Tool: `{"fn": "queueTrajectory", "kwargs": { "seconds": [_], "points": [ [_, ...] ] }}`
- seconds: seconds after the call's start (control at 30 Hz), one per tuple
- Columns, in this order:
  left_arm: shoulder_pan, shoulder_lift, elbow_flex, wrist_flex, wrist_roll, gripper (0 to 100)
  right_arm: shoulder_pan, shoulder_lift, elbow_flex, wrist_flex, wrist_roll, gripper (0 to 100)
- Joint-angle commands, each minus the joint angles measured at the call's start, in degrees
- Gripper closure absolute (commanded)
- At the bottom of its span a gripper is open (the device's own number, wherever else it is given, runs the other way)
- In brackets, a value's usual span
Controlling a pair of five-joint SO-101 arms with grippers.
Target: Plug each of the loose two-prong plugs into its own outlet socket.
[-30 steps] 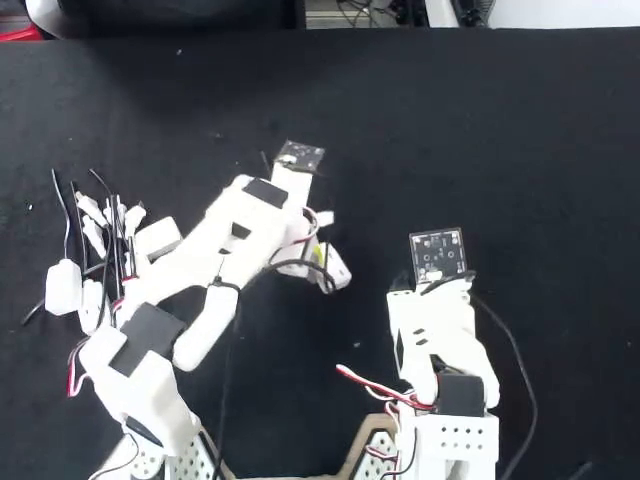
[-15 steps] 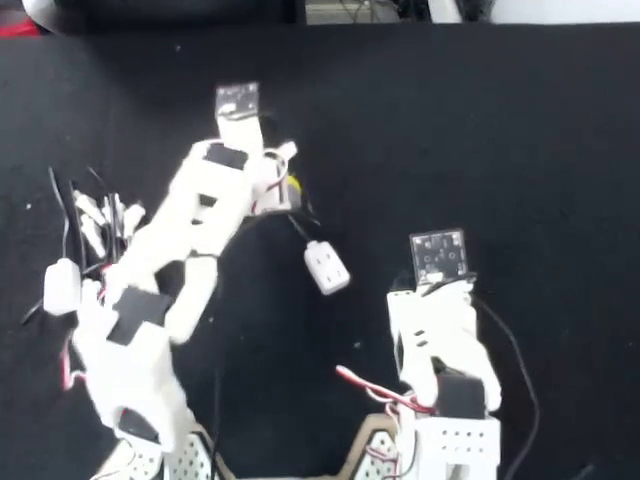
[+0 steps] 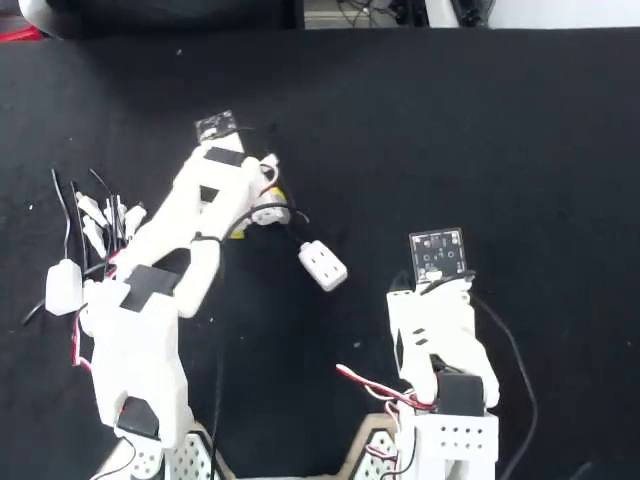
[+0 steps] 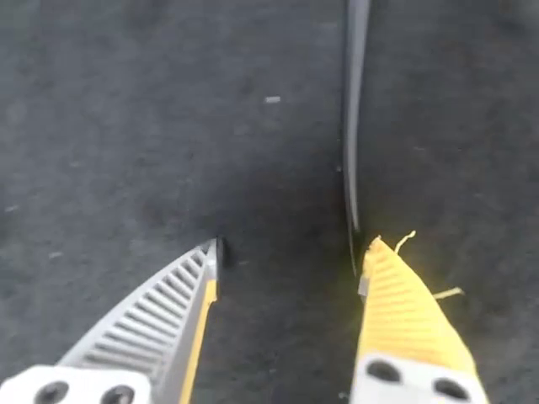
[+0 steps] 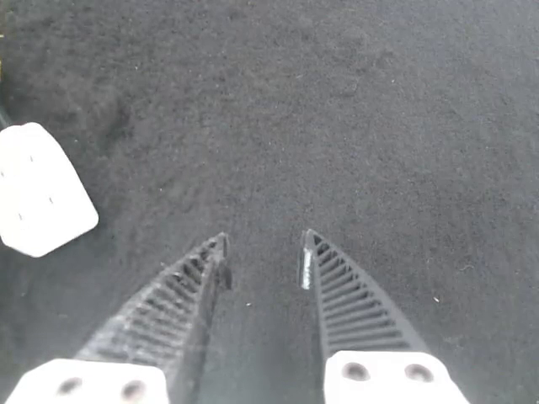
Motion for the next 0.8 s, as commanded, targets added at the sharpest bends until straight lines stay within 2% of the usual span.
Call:
{"fn": "queueTrajectory", "kwargs": {
  "seconds": [0.0, 0.13, 0.37, 0.47, 0.57, 0.67, 0.77],
  "points": [
    [-4.8, -5.0, 3.7, 4.2, 0.4, 74, 0.4, -1.1, -0.5, 0.3, -0.4, 87.1],
    [-7.4, -12.6, 8.4, 5.1, -1.6, 74, 0.4, -1.1, -0.6, 0.3, -0.4, 87.1],
    [-8.2, -25.6, 18.6, 4.6, -17.8, 74, 0.4, -1.1, -0.6, 0.3, -0.4, 87.1],
    [-5.5, -28.7, 19.1, 4.6, -25.7, 74, 0.4, -1.1, -0.7, 0.3, -0.5, 87.1],
    [1.1, -29.0, 20.1, 4.8, -32.5, 74, 0.9, -1.1, -0.7, 0.3, -0.5, 87.1],
    [7.8, -29.1, 22.2, 1.8, -32.6, 74, 1.7, -1.1, -1.8, 1.2, -0.6, 87.1],
    [10.2, -29.1, 24.7, -6.2, -26.9, 74, 5.8, -1.1, -2.9, 2.3, -0.6, 87.1]
  ]
}}
